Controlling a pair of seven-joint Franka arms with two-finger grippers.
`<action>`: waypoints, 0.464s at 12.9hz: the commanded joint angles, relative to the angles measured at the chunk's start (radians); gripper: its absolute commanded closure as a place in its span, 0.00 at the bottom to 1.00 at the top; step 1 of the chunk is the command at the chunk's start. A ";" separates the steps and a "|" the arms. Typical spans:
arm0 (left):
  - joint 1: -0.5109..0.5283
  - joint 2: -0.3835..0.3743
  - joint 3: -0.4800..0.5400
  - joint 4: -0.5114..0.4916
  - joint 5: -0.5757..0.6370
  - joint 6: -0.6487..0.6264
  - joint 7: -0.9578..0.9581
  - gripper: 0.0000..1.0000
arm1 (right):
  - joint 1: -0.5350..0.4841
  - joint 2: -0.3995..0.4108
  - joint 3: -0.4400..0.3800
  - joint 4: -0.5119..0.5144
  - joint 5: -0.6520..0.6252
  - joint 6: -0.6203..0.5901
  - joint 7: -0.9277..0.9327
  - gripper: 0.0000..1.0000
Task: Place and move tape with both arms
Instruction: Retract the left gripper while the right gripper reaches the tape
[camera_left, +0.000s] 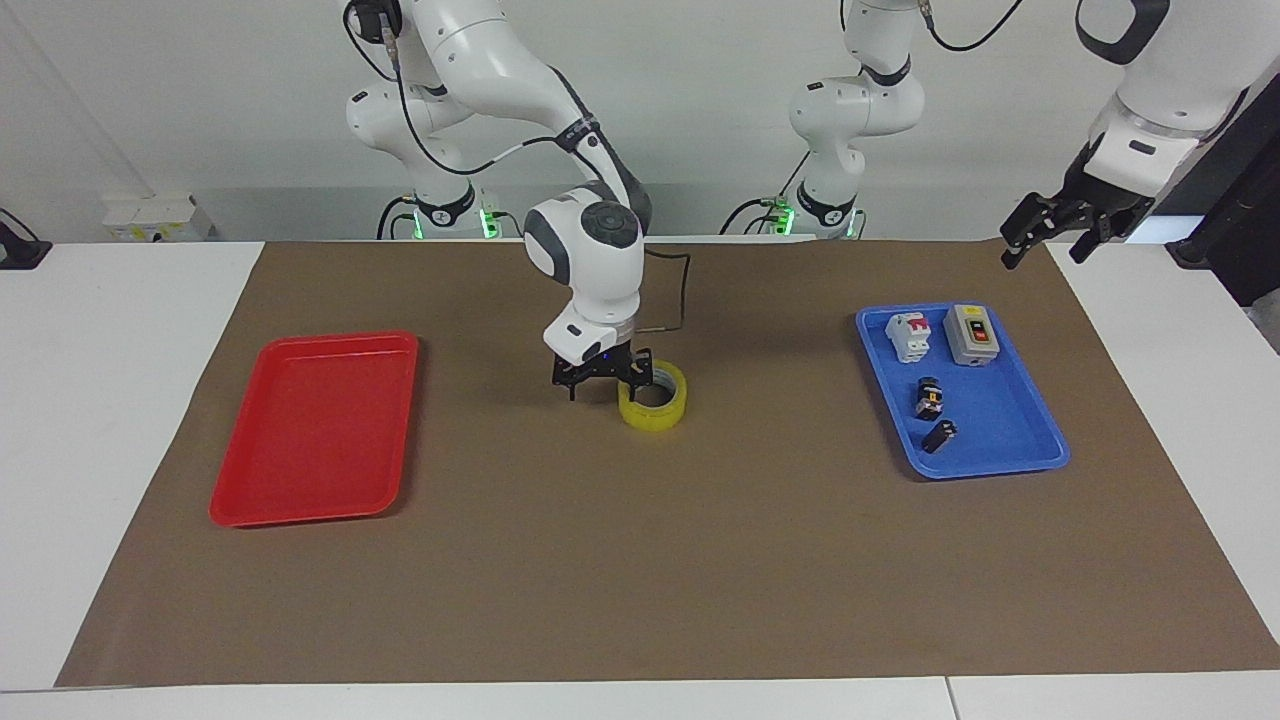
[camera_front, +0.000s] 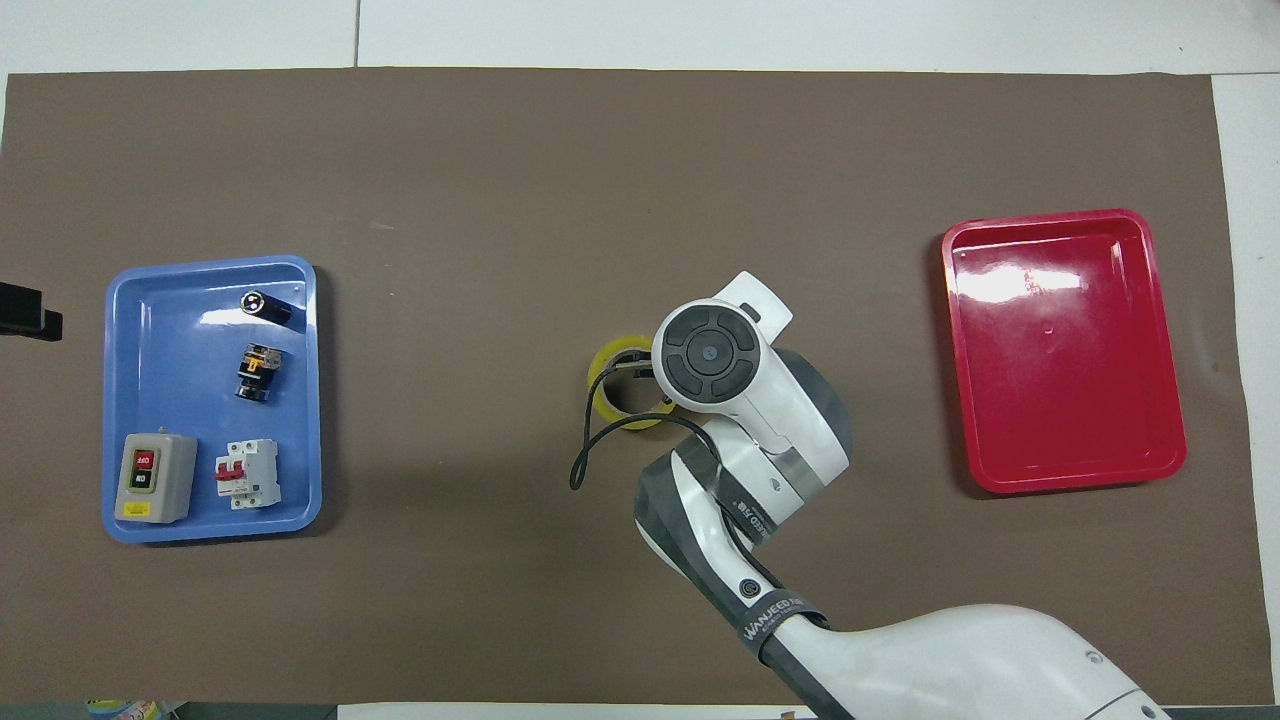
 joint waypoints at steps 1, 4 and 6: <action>0.021 0.034 -0.013 0.035 -0.025 -0.065 0.039 0.00 | 0.016 -0.006 -0.002 0.034 -0.019 -0.032 0.015 0.00; 0.005 0.013 -0.018 -0.002 -0.025 -0.063 0.032 0.00 | 0.040 -0.008 -0.002 0.023 -0.017 -0.019 0.033 0.00; -0.018 -0.004 -0.025 -0.035 -0.024 -0.051 0.025 0.00 | 0.040 -0.011 -0.002 0.011 -0.017 -0.016 0.032 0.00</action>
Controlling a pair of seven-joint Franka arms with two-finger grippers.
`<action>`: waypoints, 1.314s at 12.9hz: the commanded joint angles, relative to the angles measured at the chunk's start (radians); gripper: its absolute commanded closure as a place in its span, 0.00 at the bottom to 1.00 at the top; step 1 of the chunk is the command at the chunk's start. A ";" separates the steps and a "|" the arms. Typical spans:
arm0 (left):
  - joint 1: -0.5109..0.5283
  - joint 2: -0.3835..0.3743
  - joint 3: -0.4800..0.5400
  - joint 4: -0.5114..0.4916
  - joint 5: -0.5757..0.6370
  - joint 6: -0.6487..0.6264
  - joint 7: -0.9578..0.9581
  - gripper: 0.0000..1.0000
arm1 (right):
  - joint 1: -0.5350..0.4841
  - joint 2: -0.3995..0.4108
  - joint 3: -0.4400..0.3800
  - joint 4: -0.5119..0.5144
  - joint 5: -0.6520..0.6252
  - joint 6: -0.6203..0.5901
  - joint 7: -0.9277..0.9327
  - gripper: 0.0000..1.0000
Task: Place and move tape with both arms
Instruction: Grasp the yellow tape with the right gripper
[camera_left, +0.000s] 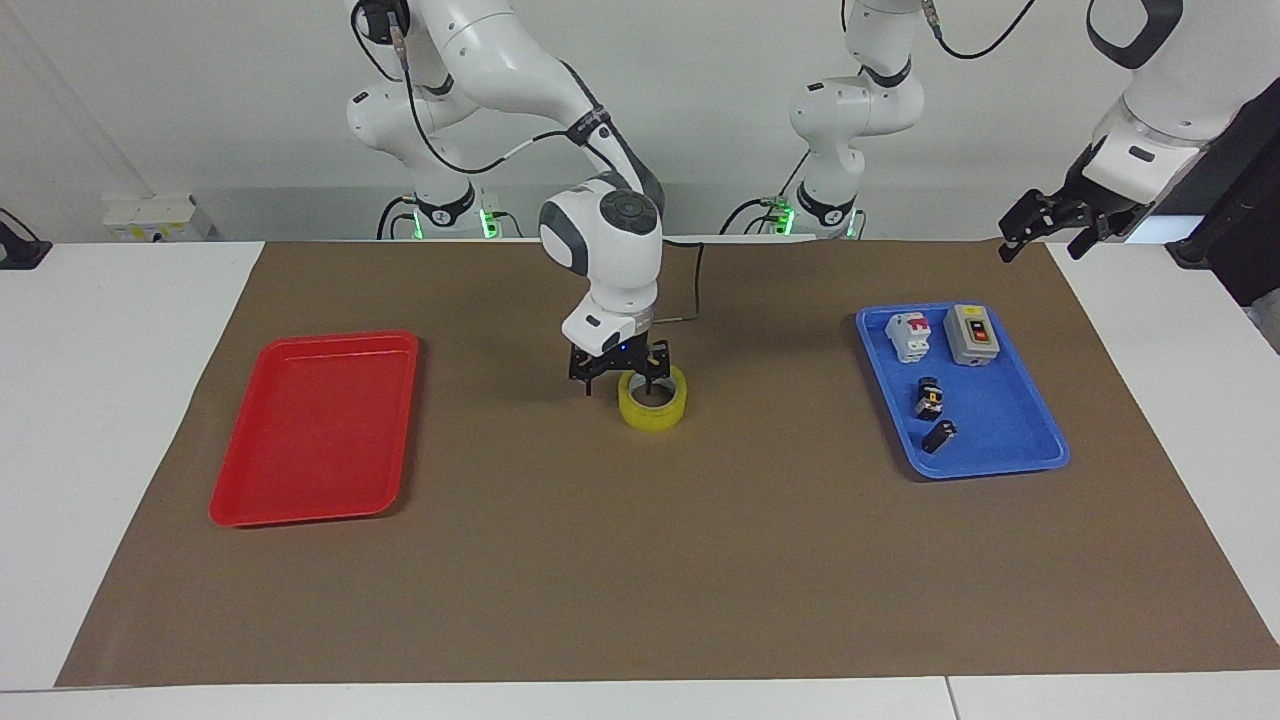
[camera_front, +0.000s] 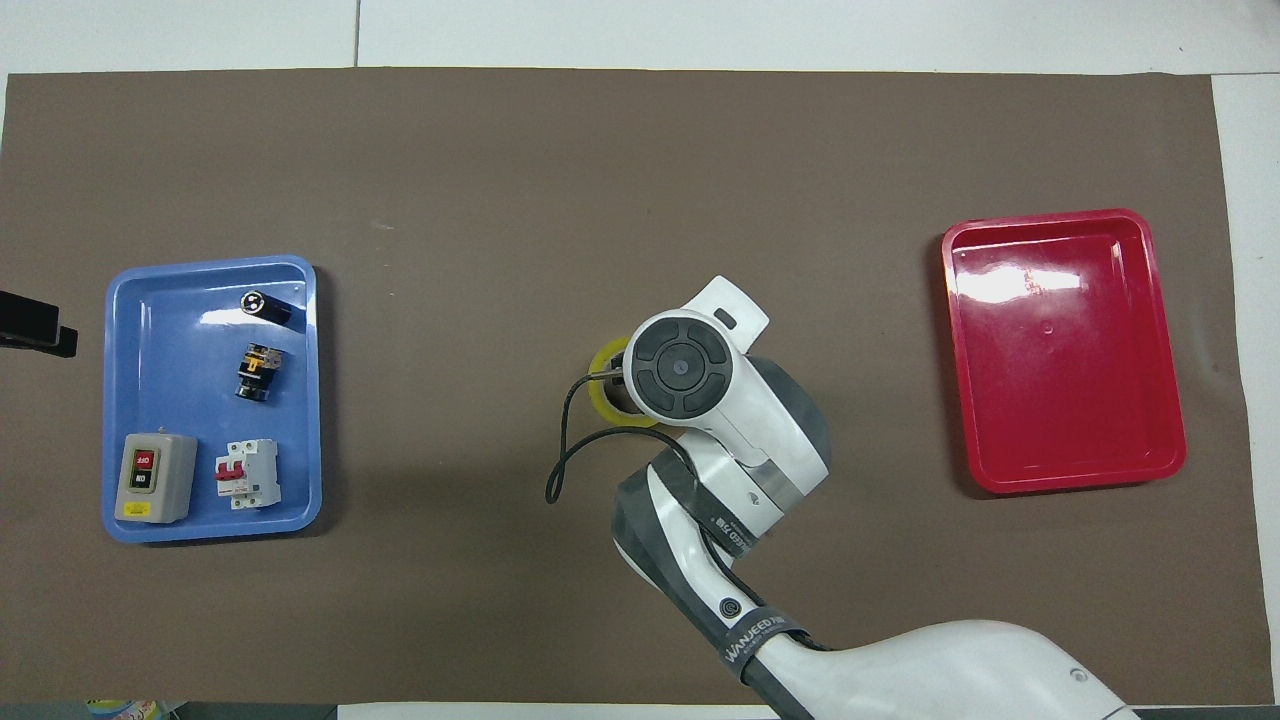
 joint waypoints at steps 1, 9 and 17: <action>-0.025 -0.024 -0.004 -0.035 -0.021 -0.009 0.006 0.00 | 0.003 -0.013 -0.001 -0.025 -0.017 -0.004 0.023 0.00; -0.070 0.030 -0.004 0.074 0.002 -0.050 -0.005 0.00 | 0.003 -0.016 0.002 -0.105 -0.015 0.099 0.010 0.58; -0.060 0.022 0.004 0.060 0.005 -0.003 -0.007 0.00 | -0.070 -0.023 0.002 0.045 -0.003 -0.085 -0.011 1.00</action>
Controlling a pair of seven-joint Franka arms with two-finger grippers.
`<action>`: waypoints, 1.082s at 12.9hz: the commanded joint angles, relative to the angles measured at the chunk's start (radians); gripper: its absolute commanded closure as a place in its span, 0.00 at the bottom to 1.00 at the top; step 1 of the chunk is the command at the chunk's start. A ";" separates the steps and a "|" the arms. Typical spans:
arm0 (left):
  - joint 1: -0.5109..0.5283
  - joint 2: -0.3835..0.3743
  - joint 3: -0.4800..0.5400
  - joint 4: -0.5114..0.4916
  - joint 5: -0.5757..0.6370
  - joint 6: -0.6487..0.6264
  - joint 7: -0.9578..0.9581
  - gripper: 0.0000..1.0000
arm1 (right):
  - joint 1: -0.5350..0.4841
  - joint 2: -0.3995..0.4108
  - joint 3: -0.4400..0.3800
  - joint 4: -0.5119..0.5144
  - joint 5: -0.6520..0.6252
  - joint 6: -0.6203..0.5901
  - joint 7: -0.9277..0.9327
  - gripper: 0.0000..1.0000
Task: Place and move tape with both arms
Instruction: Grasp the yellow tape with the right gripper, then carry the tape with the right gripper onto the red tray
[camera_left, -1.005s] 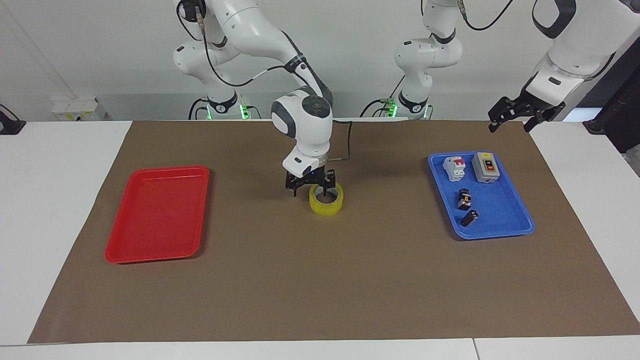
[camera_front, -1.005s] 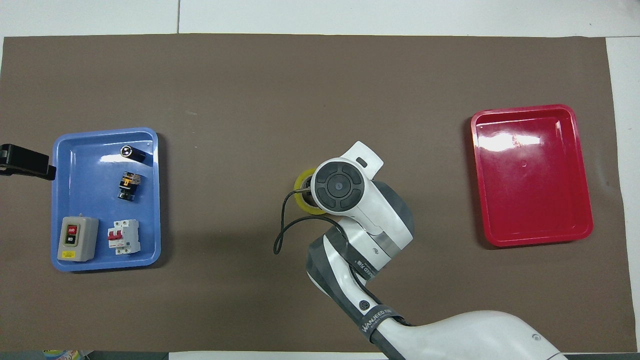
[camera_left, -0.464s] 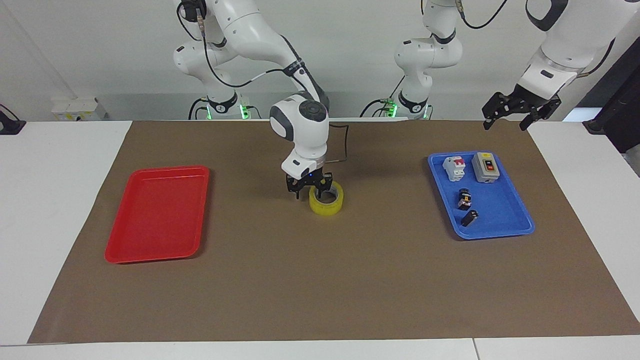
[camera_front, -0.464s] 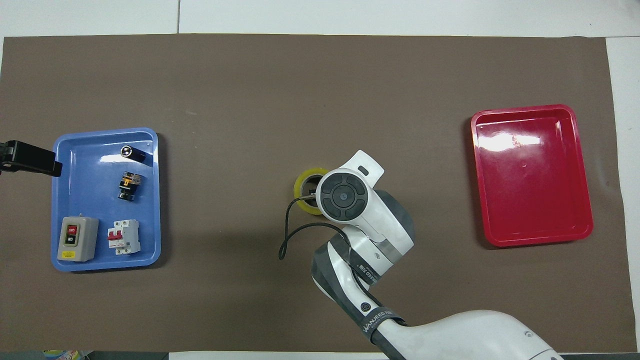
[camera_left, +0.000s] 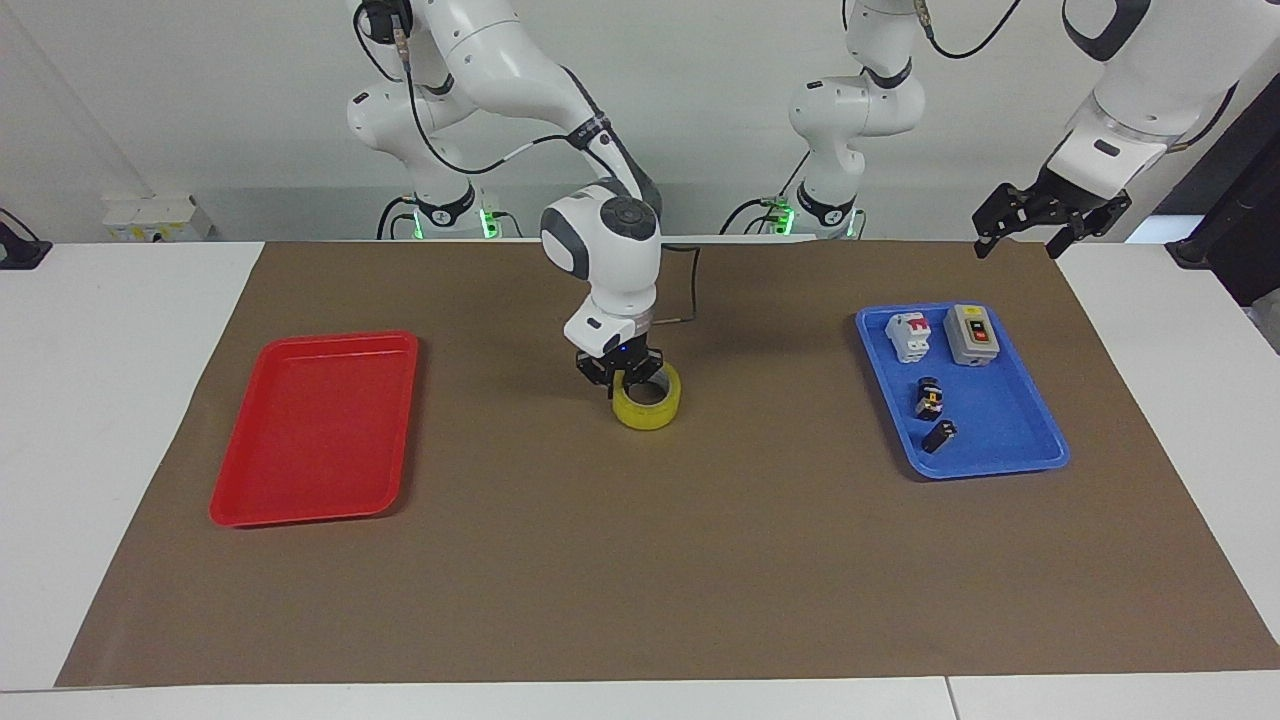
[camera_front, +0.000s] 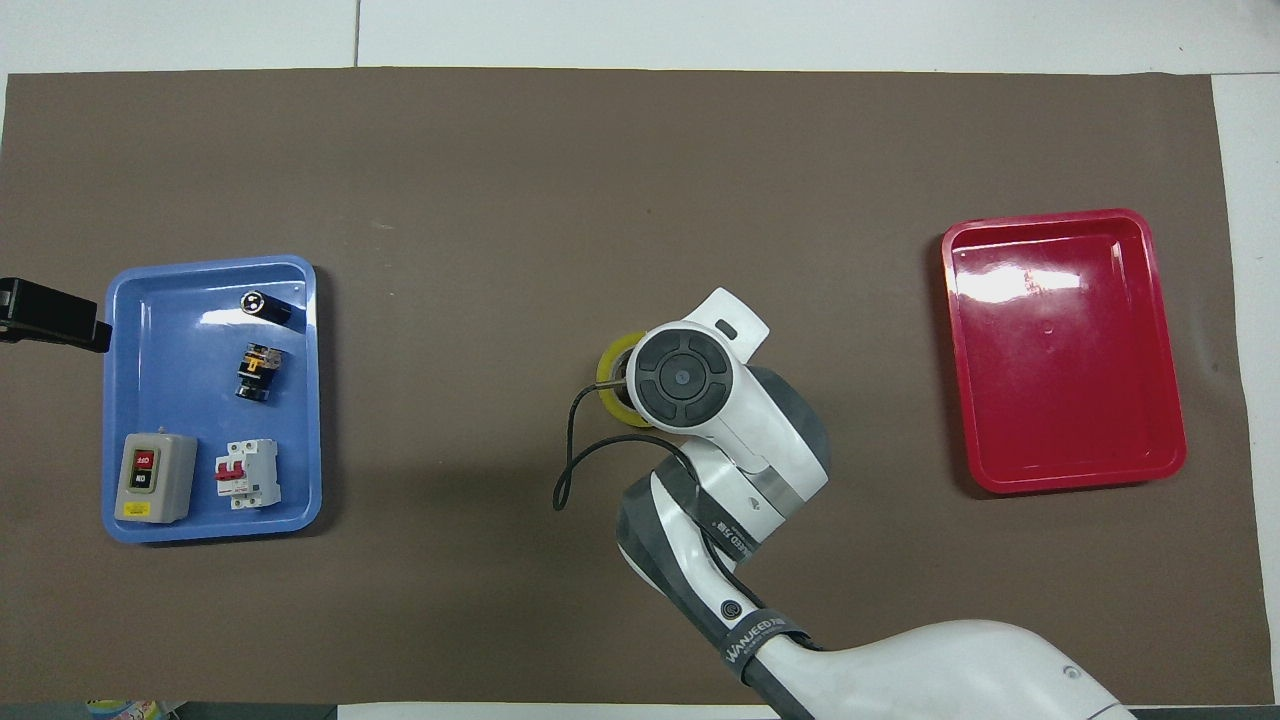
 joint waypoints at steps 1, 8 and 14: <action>0.003 0.010 0.002 0.013 0.005 0.023 -0.010 0.00 | -0.108 -0.059 0.006 0.063 -0.002 -0.115 -0.078 1.00; -0.007 0.005 0.002 0.012 0.005 0.021 -0.016 0.00 | -0.518 -0.208 0.002 0.037 0.030 -0.292 -0.631 1.00; 0.000 0.005 0.002 0.010 0.005 0.021 -0.016 0.00 | -0.790 -0.262 0.000 -0.165 0.180 -0.092 -0.999 1.00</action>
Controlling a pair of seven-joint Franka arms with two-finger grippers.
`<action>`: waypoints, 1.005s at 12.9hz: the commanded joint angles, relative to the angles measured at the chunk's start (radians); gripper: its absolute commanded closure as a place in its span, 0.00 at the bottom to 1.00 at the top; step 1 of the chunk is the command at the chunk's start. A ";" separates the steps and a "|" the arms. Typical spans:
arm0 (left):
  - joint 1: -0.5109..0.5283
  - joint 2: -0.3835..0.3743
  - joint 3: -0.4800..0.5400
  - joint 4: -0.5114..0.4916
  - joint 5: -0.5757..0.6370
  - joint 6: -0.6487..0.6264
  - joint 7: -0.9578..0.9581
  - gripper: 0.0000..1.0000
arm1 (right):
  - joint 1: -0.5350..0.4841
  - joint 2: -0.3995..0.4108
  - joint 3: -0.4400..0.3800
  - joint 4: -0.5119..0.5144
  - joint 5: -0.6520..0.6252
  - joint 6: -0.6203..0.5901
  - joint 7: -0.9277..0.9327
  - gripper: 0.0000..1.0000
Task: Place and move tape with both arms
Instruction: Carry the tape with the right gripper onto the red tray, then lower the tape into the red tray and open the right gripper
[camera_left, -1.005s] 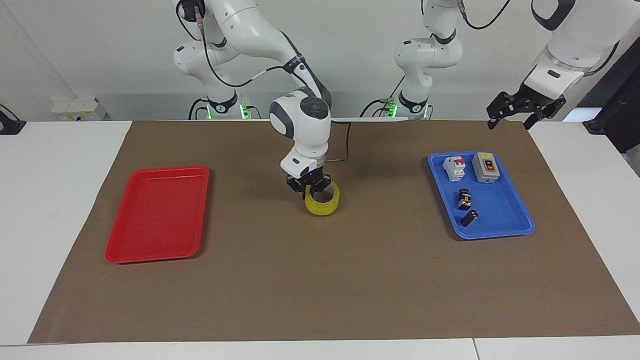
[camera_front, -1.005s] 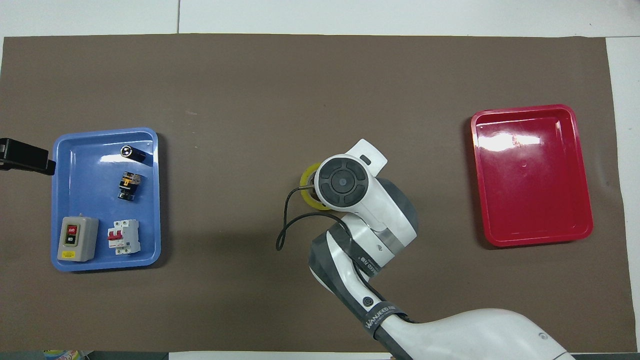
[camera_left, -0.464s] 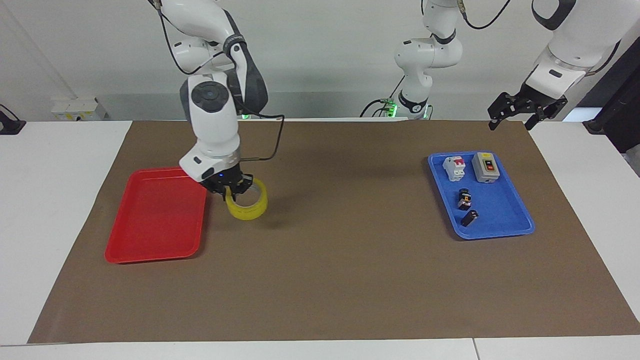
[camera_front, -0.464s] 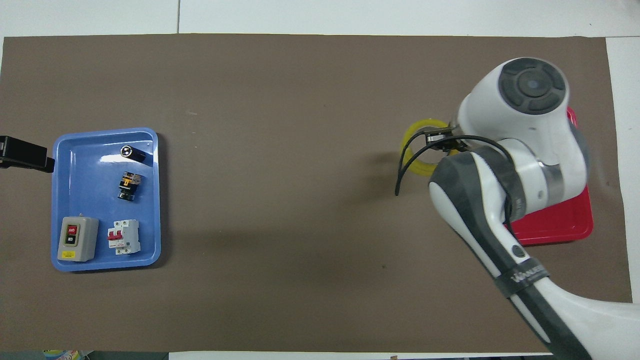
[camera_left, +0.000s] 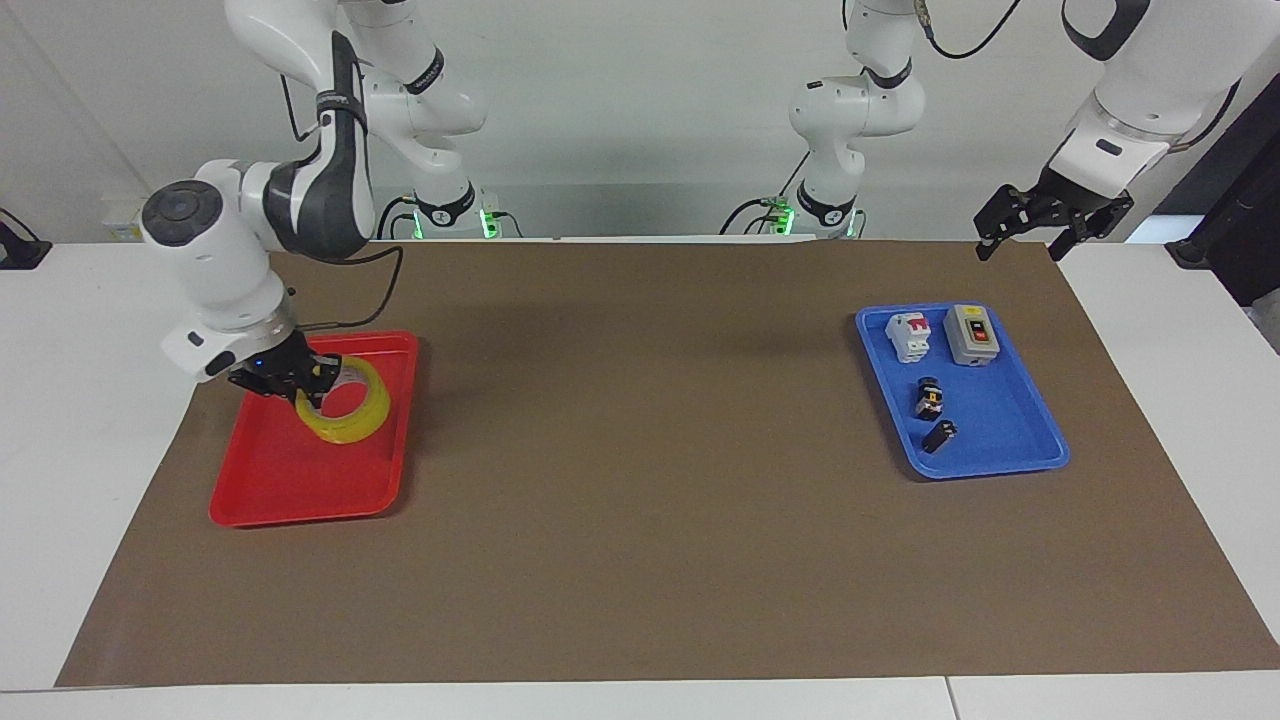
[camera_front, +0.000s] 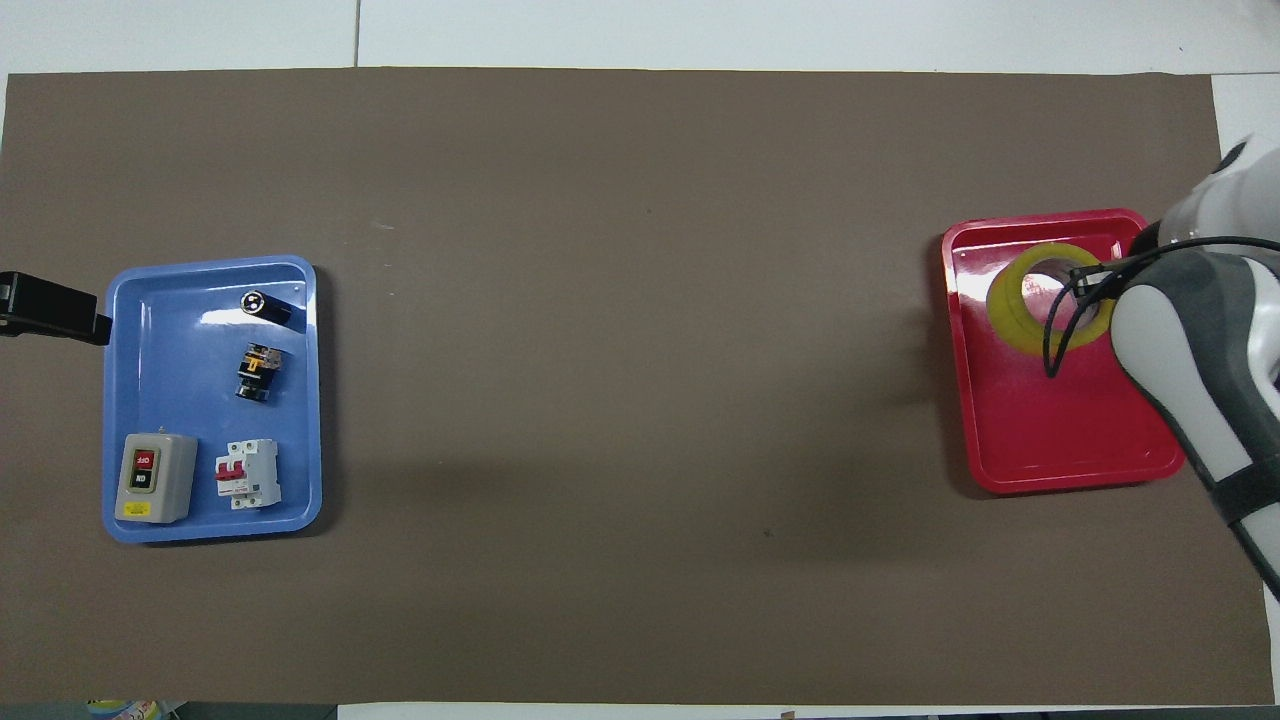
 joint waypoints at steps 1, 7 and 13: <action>0.002 0.005 0.001 0.010 0.005 0.008 -0.010 0.00 | -0.040 -0.079 0.015 -0.168 0.066 0.136 -0.062 1.00; 0.002 0.005 0.001 0.010 0.005 0.008 -0.010 0.00 | -0.092 -0.070 0.012 -0.296 0.066 0.336 -0.131 1.00; 0.002 0.005 0.001 0.010 0.005 0.008 -0.010 0.00 | -0.115 -0.028 0.012 -0.315 0.066 0.377 -0.179 1.00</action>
